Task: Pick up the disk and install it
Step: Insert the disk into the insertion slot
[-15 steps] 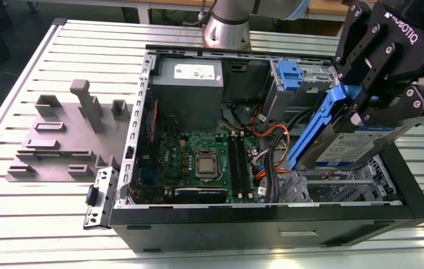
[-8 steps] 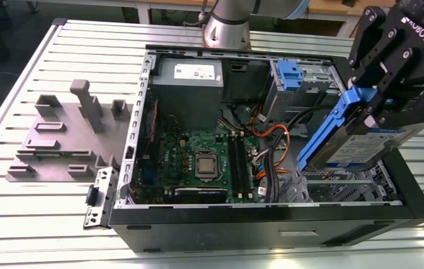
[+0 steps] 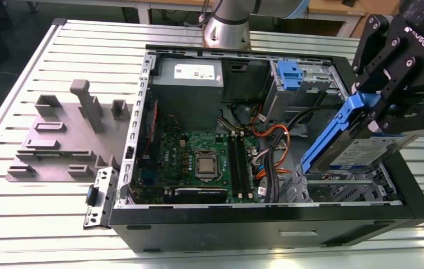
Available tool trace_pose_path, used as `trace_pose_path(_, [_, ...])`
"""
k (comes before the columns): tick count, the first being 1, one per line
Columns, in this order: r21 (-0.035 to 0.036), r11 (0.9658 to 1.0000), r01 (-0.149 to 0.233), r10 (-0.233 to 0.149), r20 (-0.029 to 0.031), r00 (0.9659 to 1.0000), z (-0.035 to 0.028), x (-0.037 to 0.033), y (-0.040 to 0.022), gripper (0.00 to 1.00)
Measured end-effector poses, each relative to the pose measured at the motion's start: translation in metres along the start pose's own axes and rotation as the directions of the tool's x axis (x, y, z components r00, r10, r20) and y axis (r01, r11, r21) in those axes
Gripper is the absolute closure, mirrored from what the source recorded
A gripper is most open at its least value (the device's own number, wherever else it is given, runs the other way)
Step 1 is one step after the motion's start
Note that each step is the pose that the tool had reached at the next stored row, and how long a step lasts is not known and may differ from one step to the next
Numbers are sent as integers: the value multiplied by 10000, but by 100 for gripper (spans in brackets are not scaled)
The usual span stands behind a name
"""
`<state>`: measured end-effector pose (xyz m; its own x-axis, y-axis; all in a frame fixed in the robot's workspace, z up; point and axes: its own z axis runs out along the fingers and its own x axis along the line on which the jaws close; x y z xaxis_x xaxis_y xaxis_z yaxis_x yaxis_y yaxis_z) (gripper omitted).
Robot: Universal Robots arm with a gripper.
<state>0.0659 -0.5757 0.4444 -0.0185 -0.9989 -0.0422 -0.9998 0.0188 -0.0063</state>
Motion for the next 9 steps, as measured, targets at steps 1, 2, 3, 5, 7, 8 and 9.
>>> trace_pose_path(1, [0,10000,0,0,-1,10000,8,0,-12,64])
trace_pose_path(2, [0,10000,0,0,-1,10000,14,0,-26,64])
trace_pose_path(3, [0,10000,0,0,-2,10000,20,0,-34,64])
trace_pose_path(5, [0,10000,-2,2,-1,10000,34,0,-37,64])
trace_pose_path(7, [0,10000,-1,1,-1,10000,46,3,-37,64])
trace_pose_path(8, [0,10000,-1,1,-1,10000,52,3,-38,64])
trace_pose_path(9, [0,10000,0,0,-2,10000,57,4,-38,64])
